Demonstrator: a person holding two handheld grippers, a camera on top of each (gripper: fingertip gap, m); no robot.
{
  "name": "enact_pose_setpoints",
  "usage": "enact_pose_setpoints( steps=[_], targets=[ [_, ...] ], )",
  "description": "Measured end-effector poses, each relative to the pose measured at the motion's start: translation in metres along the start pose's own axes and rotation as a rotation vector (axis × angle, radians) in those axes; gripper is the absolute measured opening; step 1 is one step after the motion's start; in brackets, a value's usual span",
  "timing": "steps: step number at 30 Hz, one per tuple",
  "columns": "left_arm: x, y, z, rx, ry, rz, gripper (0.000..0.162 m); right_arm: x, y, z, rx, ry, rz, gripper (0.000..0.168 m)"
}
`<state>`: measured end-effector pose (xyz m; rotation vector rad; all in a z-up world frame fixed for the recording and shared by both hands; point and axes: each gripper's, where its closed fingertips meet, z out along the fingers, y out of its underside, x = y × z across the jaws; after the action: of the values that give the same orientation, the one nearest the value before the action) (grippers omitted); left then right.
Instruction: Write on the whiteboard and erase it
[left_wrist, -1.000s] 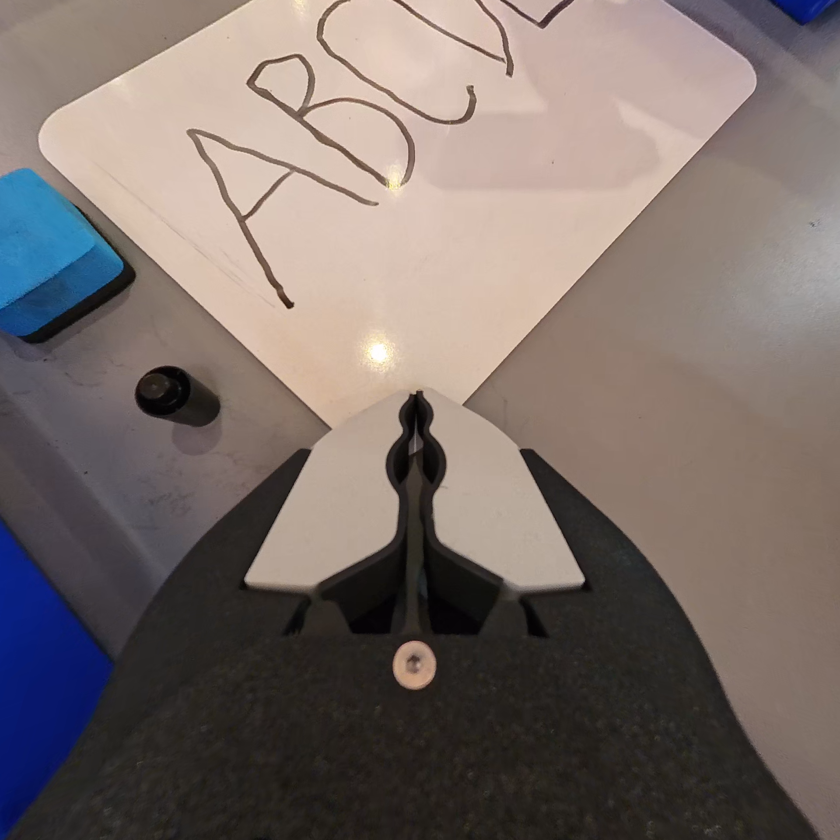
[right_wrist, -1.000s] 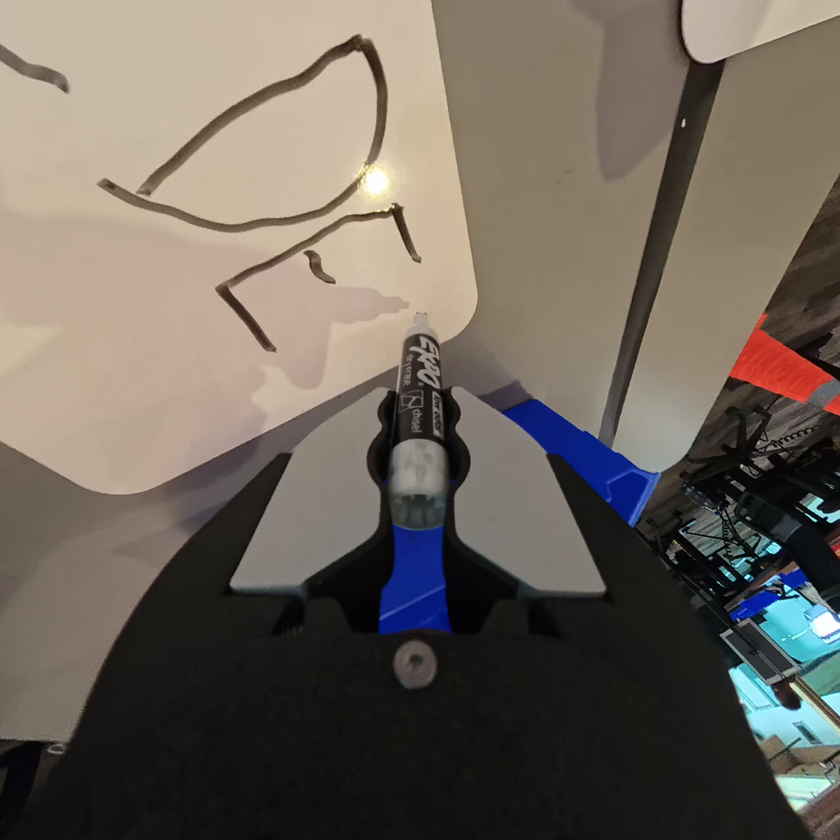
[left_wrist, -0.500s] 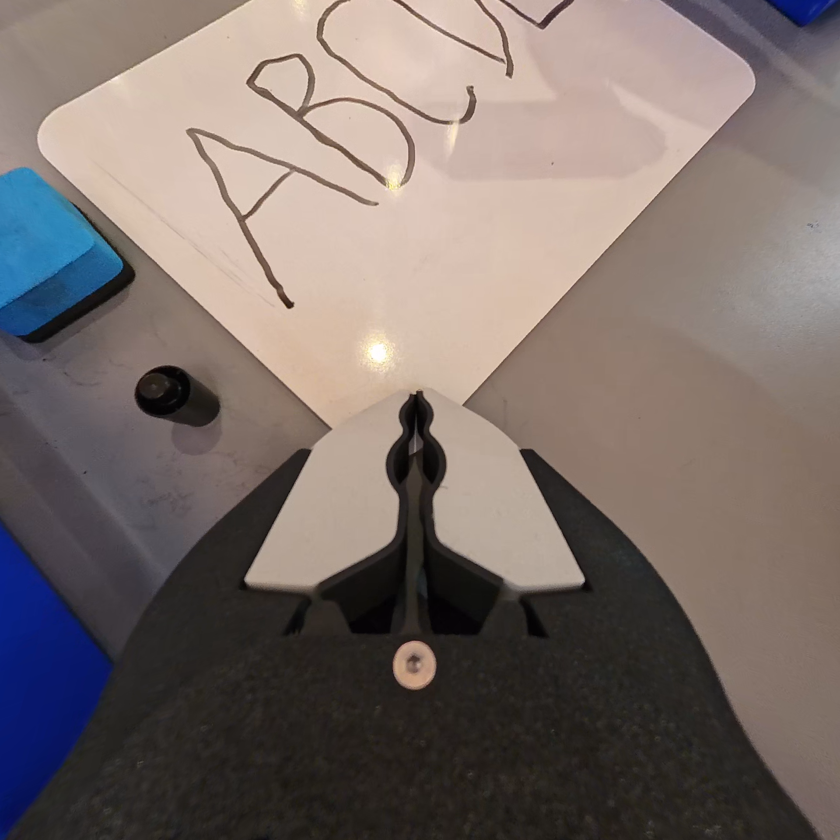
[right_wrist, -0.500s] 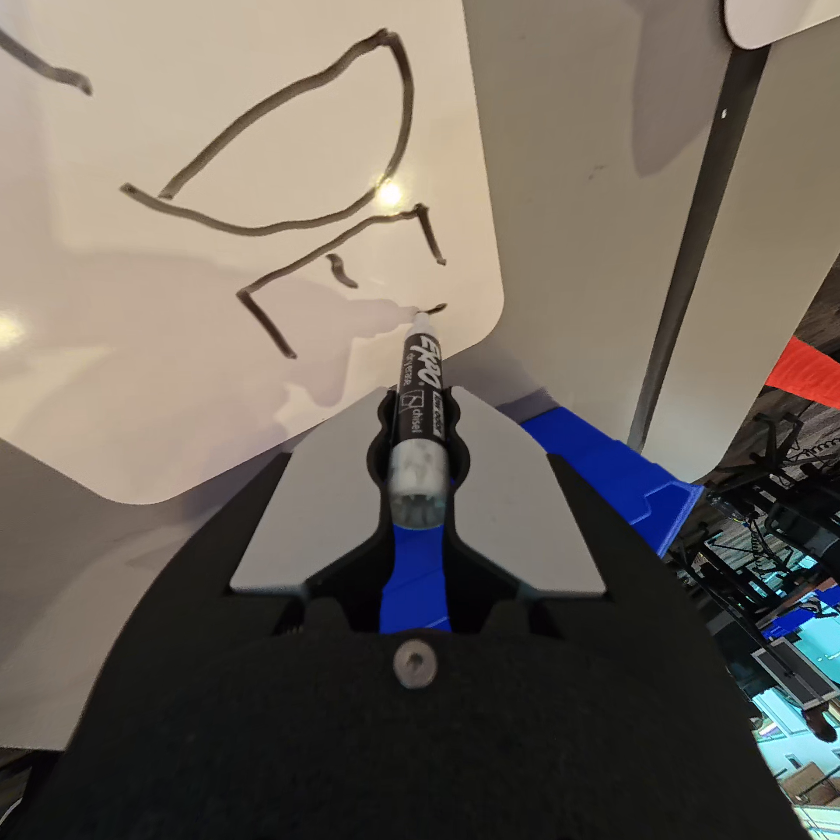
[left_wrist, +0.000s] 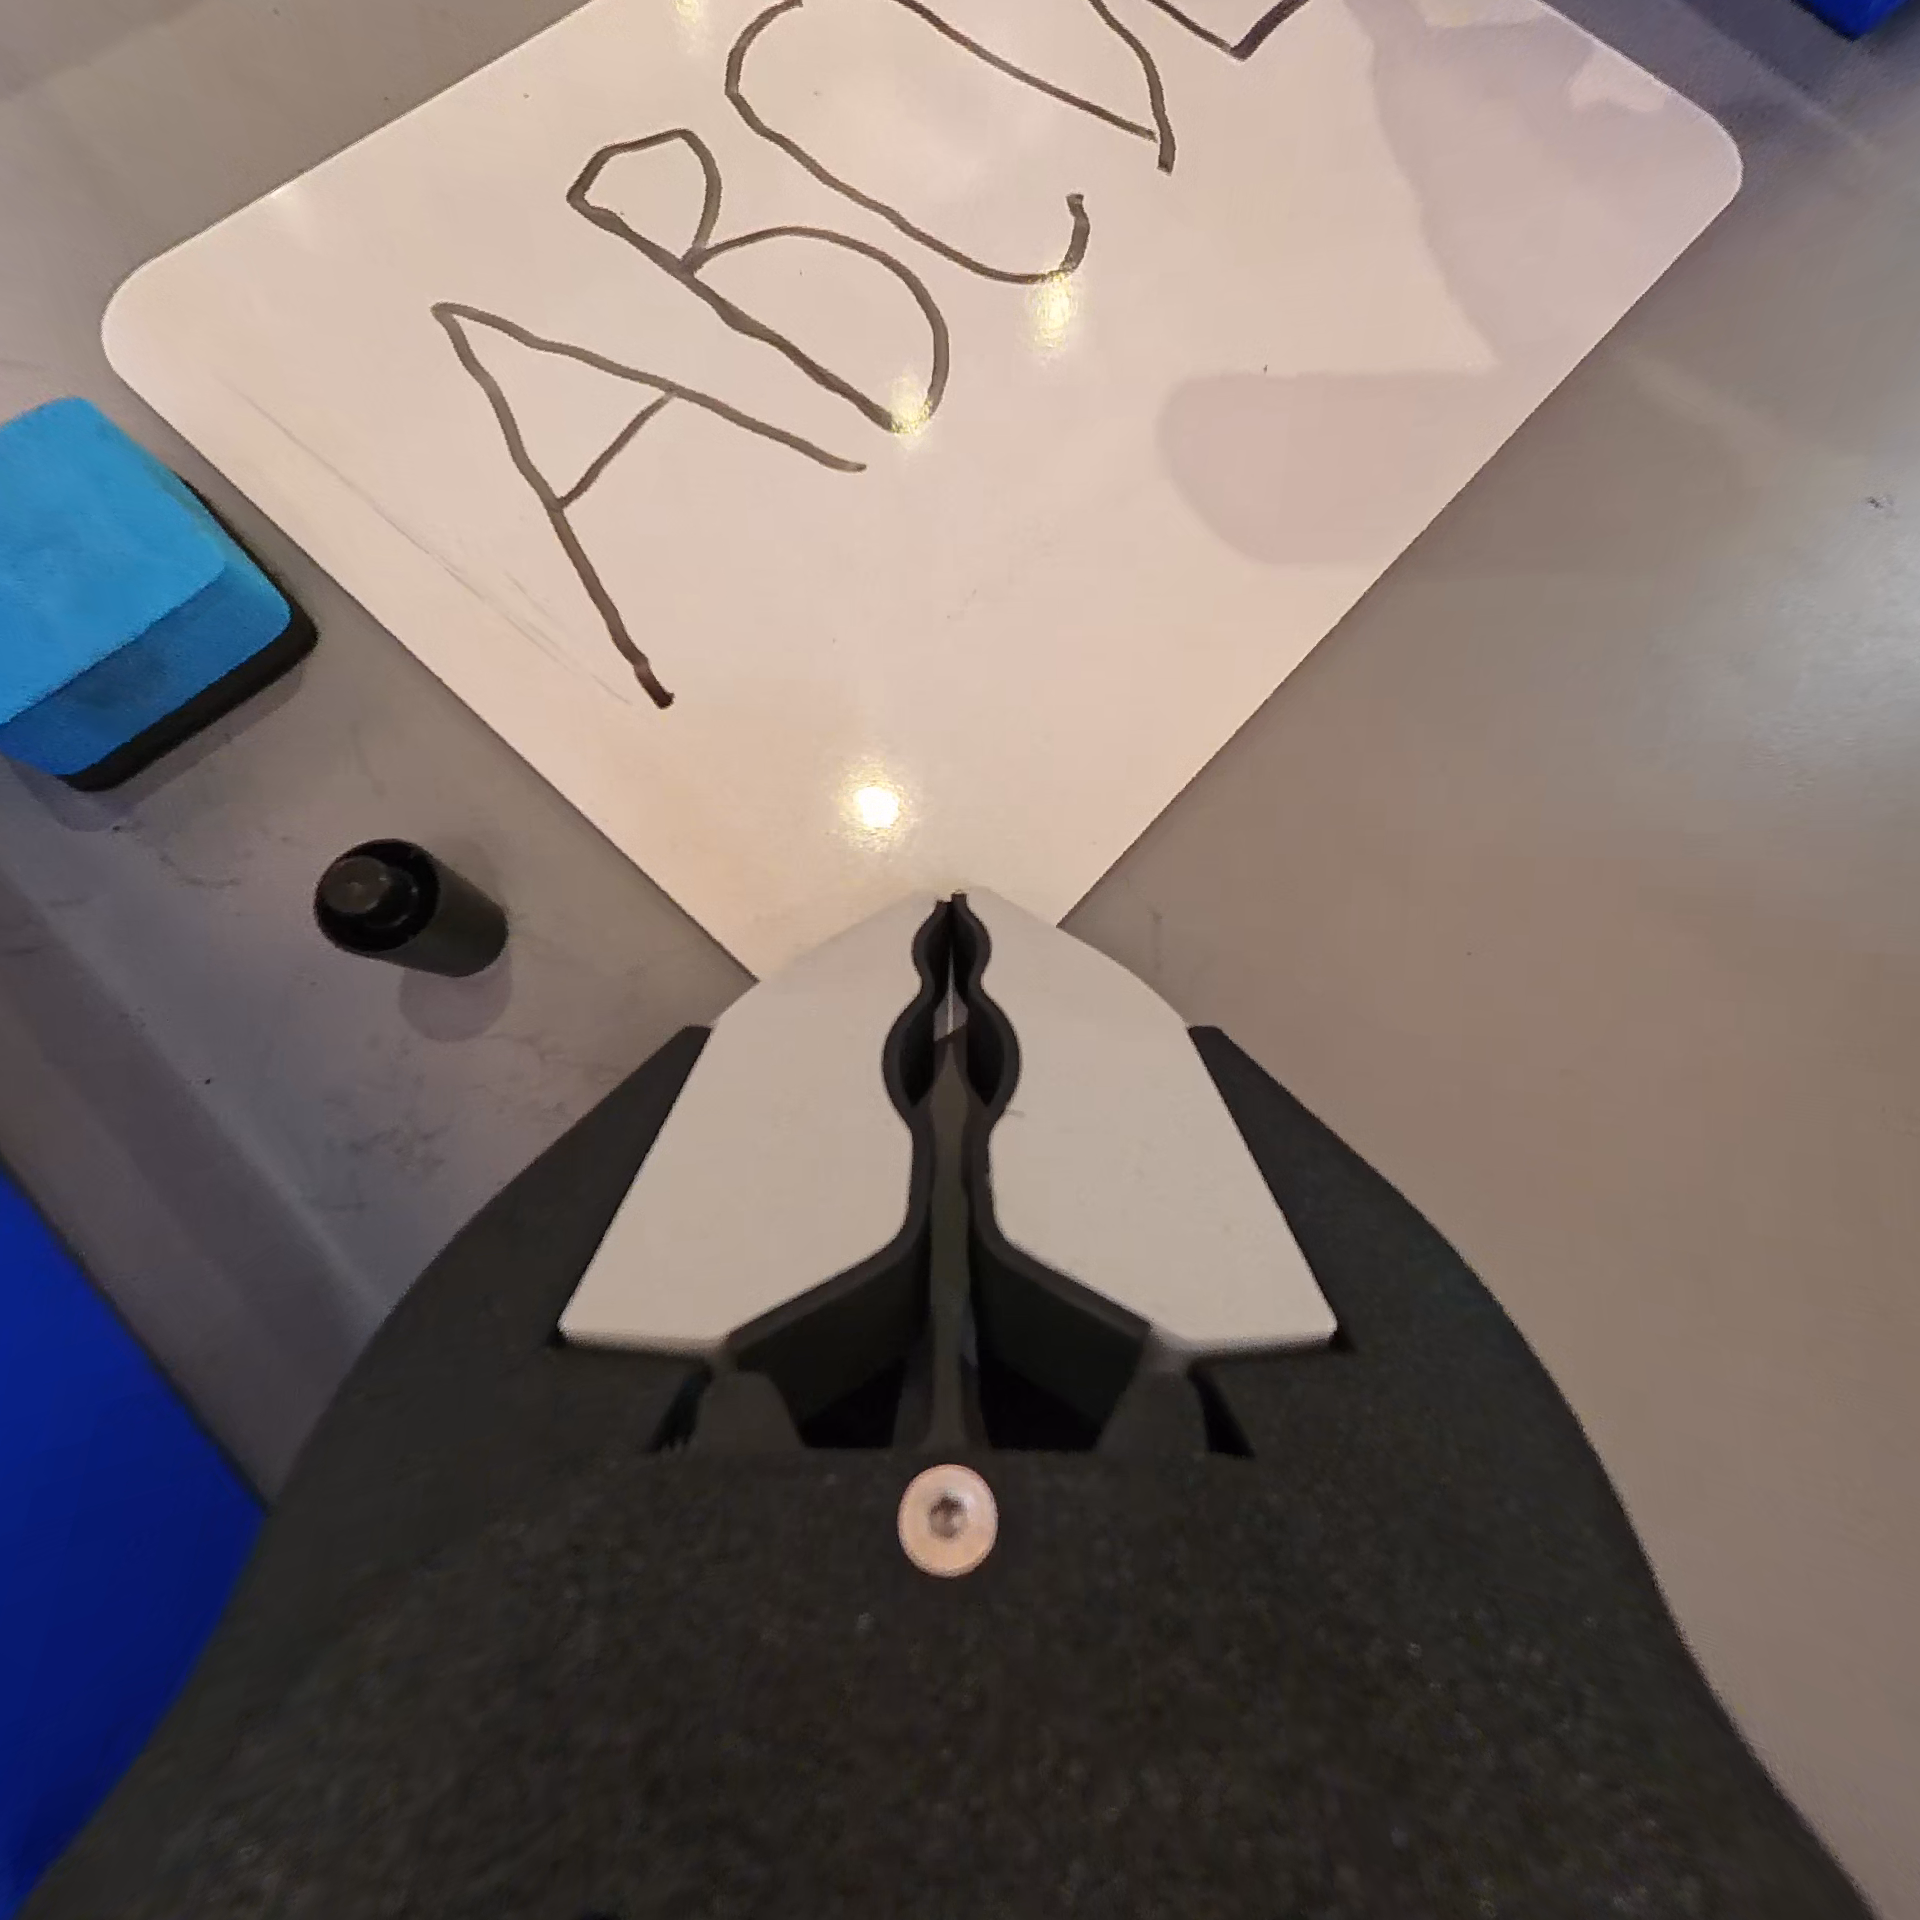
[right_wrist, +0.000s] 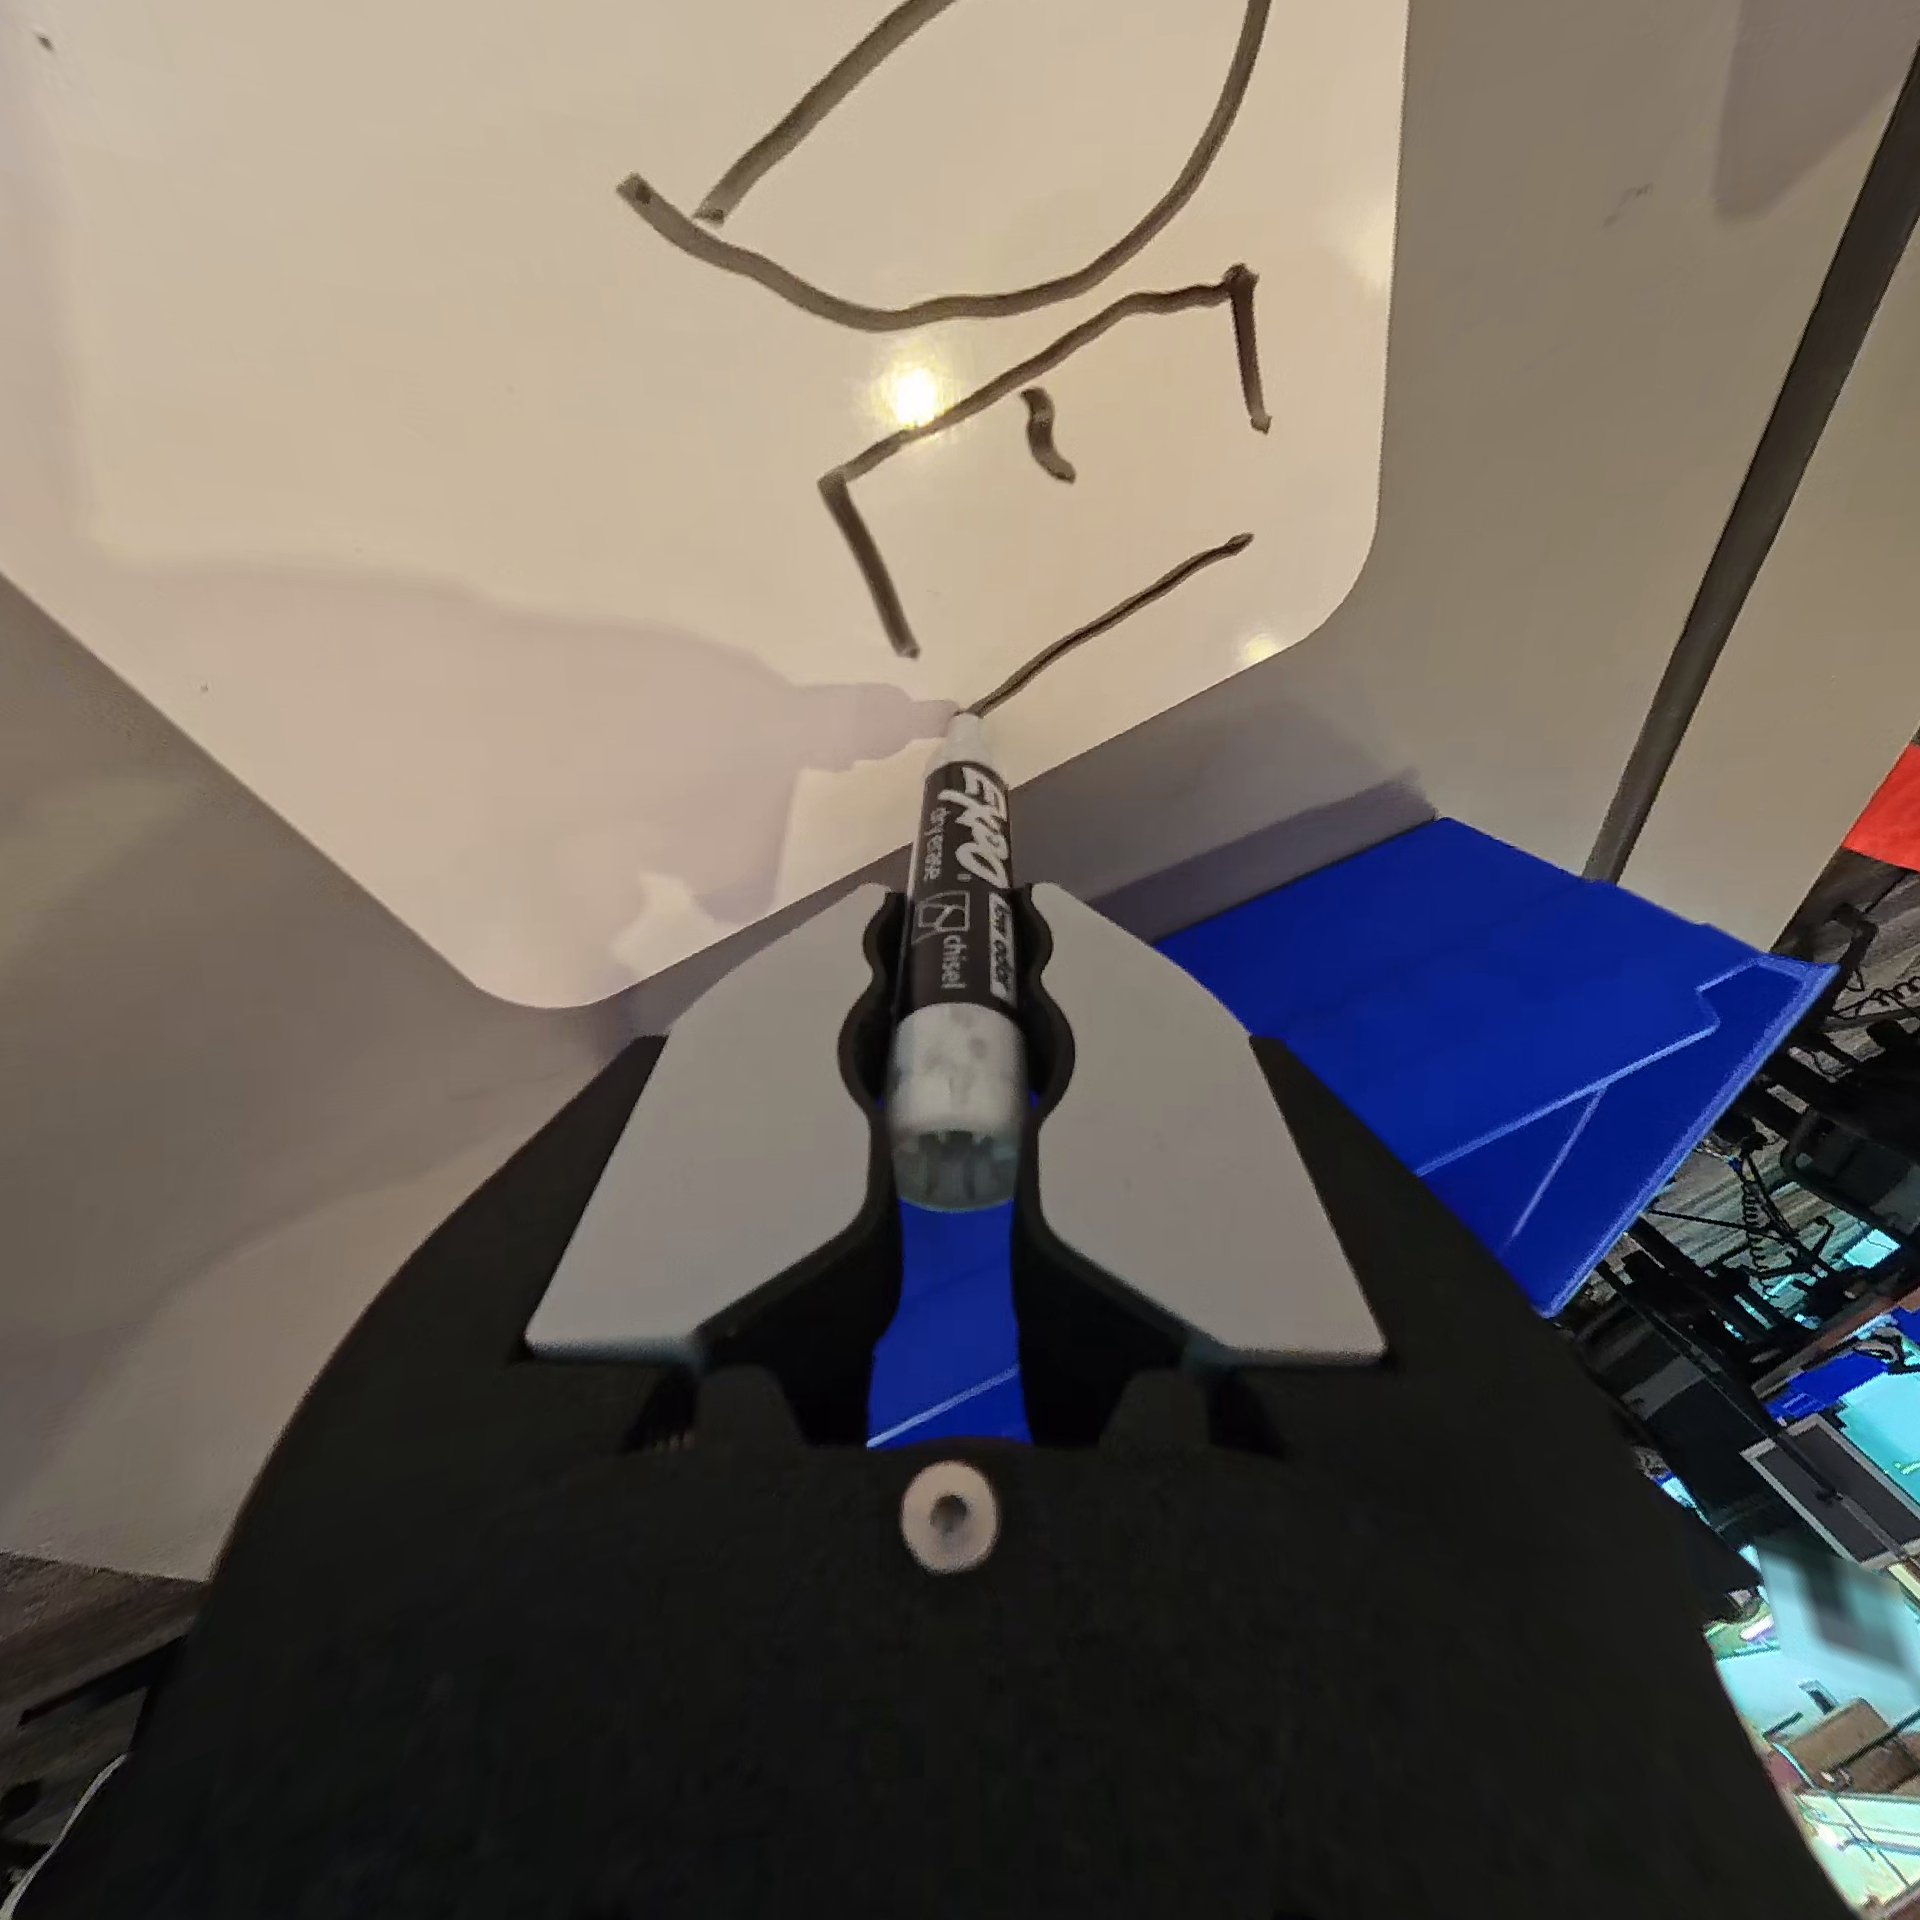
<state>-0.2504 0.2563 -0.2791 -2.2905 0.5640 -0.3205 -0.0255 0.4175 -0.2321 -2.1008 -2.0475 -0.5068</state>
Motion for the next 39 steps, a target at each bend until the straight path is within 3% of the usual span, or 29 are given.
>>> enact_pose_setpoints(
  steps=[5,10,20,39],
  targets=[
    [0.000,0.000,0.000,0.000,0.000,0.000,0.000,0.002,0.001,-0.003,0.001,0.029,0.007,0.019],
    [0.000,0.000,0.000,0.000,0.001,0.000,0.000,0.033,-0.011,-0.018,0.077,0.098,0.065,0.019],
    [0.001,0.000,0.000,0.000,0.012,-0.011,0.000,0.059,-0.031,0.011,0.071,0.088,0.051,0.019],
    [0.002,0.001,-0.001,-0.001,0.016,-0.011,0.000,0.074,-0.009,0.027,0.008,0.101,0.046,0.019]
  ],
)
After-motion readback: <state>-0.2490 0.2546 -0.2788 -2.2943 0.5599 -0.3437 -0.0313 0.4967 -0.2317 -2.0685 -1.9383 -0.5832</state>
